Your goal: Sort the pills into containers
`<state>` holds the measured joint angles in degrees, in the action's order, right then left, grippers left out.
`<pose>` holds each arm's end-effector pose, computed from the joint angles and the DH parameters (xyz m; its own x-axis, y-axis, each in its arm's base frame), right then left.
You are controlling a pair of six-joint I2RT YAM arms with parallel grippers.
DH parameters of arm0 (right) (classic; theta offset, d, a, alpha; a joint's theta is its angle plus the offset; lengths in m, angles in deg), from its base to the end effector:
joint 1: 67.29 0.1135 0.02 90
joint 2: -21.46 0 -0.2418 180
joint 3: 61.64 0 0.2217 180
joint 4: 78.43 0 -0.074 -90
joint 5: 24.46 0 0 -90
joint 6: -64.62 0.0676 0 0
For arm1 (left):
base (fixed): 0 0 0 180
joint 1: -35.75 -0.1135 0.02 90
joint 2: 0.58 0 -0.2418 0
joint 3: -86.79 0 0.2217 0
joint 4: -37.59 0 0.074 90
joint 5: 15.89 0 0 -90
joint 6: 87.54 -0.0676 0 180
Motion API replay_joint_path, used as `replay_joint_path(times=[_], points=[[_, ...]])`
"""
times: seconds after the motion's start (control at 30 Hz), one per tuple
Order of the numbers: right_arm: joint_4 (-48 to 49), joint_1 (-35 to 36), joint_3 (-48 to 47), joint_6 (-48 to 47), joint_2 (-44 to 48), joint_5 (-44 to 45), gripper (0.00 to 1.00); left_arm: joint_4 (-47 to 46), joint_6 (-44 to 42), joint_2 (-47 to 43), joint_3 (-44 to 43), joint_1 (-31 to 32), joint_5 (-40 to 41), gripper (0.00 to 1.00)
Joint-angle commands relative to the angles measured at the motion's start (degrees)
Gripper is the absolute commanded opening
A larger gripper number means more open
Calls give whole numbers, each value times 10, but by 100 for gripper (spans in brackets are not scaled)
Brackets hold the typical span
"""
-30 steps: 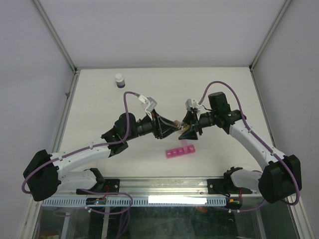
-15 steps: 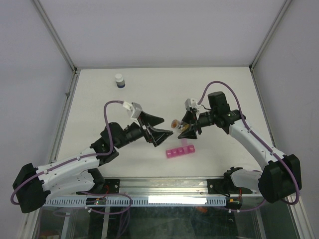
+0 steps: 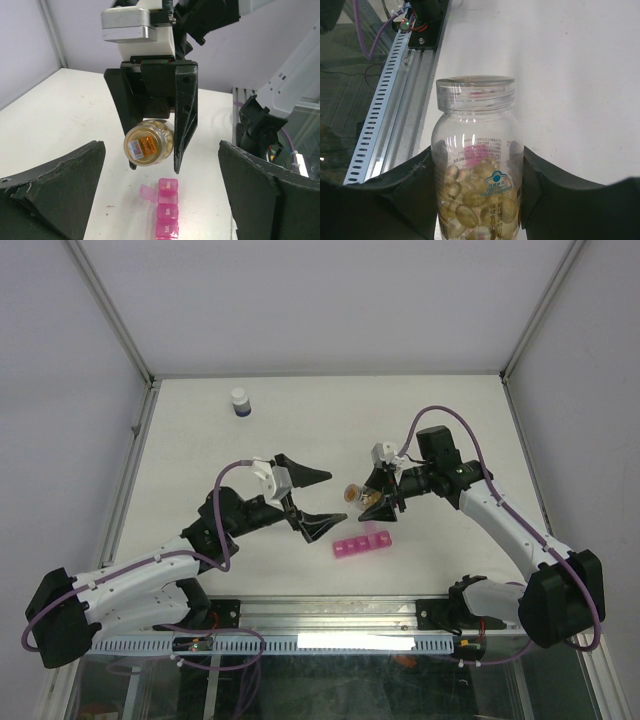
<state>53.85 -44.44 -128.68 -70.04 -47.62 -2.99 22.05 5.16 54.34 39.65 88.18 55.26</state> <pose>0.1774 0.1430 0.2561 -0.0111 -0.2838 -0.9588 -0.9896 -0.1345 0.0512 0.1274 -0.2015 0.3000 0.0377 -0.1221 -0.9918 0.9481 0.3179 -0.0031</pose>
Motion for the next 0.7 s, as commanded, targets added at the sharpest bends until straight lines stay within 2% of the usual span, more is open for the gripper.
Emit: replay_joint_path(times=[0.0,0.1,0.23,0.43,0.67], points=[[-4,1,-14,-40,14,-25,0,-10,-31,9,-34,-15,-88,99],[-4,1,-13,-42,13,-25,0,-19,-28,16,-31,-28,-118,99],[-3,1,-15,-39,14,-26,0,-28,-25,28,-32,-36,-136,88],[-6,2,-15,-39,21,-38,0,-23,-35,36,-34,-42,-140,88],[-30,0,-7,-88,35,-51,0,-15,-74,46,-37,-42,-161,90]])
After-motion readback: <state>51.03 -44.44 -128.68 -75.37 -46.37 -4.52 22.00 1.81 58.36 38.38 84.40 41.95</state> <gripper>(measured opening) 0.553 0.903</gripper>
